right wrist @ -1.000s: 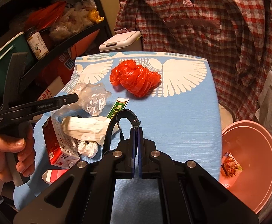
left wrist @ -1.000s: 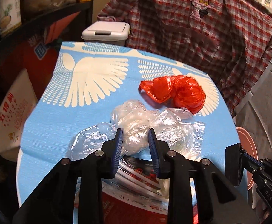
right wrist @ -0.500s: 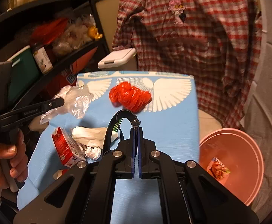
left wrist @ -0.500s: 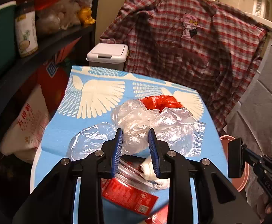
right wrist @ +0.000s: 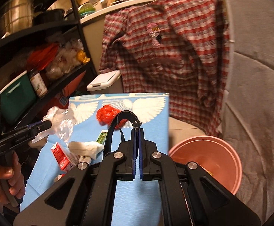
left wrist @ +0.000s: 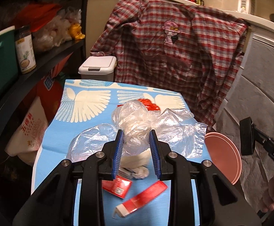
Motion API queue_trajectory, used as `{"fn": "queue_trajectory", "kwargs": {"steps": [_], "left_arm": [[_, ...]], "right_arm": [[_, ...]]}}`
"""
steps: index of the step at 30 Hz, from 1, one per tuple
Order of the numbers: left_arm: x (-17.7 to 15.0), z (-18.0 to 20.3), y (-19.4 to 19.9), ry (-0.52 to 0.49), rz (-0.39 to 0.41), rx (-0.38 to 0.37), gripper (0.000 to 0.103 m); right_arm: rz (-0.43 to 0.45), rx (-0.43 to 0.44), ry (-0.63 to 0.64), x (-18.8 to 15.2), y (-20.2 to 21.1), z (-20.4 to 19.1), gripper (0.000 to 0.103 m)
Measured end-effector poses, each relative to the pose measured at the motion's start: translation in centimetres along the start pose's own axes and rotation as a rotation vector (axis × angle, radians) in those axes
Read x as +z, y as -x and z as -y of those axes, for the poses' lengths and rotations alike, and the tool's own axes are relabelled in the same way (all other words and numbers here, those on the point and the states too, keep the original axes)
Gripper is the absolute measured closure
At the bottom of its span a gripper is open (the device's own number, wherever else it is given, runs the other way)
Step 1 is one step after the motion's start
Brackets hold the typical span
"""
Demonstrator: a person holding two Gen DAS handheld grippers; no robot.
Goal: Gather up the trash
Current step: 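Lift the clear plastic bags with the left gripper and carry them over the bucket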
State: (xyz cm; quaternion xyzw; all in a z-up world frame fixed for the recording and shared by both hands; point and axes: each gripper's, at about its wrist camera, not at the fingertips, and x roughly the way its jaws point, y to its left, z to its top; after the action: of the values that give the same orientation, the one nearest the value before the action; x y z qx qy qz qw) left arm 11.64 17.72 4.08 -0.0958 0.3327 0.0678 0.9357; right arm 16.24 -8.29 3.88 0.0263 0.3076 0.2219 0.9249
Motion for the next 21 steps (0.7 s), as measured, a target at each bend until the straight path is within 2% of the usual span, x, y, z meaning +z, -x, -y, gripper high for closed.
{"fn": "queue_trajectory", "kwargs": {"steps": [12, 21], "left_arm": [[-0.7, 4.7, 0.3, -0.061, 0.003, -0.041, 0.075], [-1.7, 10.4, -0.7, -0.134, -0.019, -0.096, 0.075]], "right_arm": [[0.057, -0.098, -0.060, 0.7, 3.2, 6.0, 0.100], [0.068, -0.156, -0.072, 0.6, 4.1, 8.9, 0.100]]}}
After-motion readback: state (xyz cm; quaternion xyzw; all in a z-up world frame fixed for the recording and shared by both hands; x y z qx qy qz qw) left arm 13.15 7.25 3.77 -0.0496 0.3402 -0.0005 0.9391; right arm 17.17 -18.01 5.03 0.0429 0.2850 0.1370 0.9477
